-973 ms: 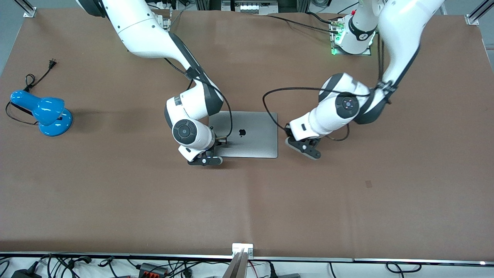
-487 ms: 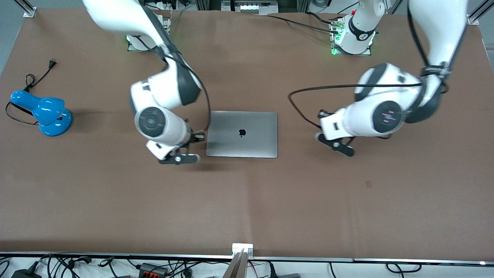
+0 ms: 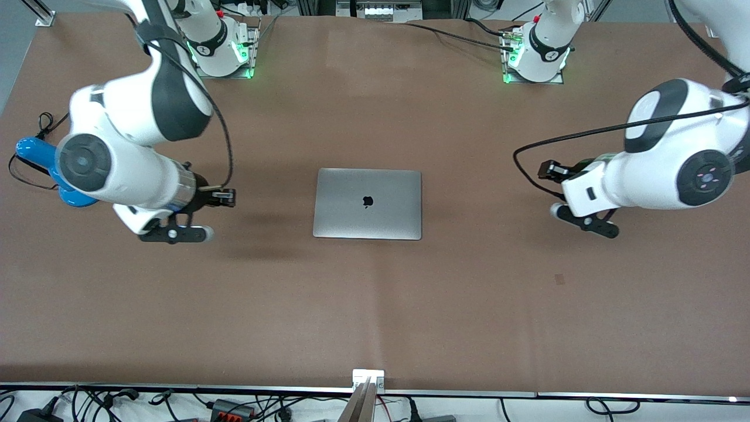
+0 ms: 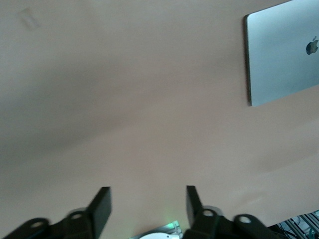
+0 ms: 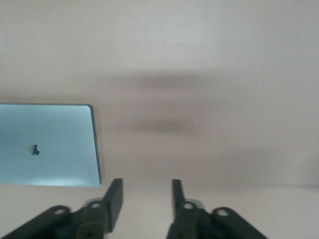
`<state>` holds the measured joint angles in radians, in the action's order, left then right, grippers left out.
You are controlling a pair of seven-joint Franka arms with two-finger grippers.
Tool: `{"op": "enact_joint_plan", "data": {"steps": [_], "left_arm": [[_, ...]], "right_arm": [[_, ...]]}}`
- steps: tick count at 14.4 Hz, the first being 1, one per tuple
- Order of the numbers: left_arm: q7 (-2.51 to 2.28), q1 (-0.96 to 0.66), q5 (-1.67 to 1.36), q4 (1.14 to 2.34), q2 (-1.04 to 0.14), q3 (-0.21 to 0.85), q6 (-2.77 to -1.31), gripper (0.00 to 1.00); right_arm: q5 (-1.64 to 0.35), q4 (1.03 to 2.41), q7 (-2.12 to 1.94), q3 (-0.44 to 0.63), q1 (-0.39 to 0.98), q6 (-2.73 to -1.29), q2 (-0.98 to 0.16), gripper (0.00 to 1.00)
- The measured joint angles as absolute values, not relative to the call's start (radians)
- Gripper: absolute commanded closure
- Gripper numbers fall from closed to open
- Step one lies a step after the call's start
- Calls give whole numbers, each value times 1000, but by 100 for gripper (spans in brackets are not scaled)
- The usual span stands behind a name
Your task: Close laptop with both arms from behind
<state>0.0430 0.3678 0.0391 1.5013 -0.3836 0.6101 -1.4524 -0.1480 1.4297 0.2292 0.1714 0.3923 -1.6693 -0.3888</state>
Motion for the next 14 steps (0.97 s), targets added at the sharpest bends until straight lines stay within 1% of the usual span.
{"op": "enact_joint_plan", "data": {"steps": [4,6,8,9,11,12,13,14], "left_arm": [[45,416,79,1474,-343,598,-1390,0],[45,403,79,1472,-310,532,-1365,0],[48,339,78,1472,-278,398,-1349,0],[49,275,76,1472,-268,306,-1348,0],[49,93,49,1473,-257,88,-1353,0],[49,22,26,1476,-250,11,-1377,0],[48,-16,15,1494,-232,-27,-1434,0],[48,-32,11,1533,-199,-41,-1515,0]], "right_arm": [[-129,1430,183,241,393,-1667,-328,0],[-129,1430,170,290,392,-1666,-312,0],[-129,1430,156,331,390,-1666,-296,0],[-129,1430,147,346,390,-1666,-283,0],[-129,1429,139,375,390,-1662,-258,0],[-129,1430,135,390,389,-1662,-251,0],[-129,1429,125,402,381,-1663,-247,0],[-129,1429,104,400,360,-1665,-242,0]]}}
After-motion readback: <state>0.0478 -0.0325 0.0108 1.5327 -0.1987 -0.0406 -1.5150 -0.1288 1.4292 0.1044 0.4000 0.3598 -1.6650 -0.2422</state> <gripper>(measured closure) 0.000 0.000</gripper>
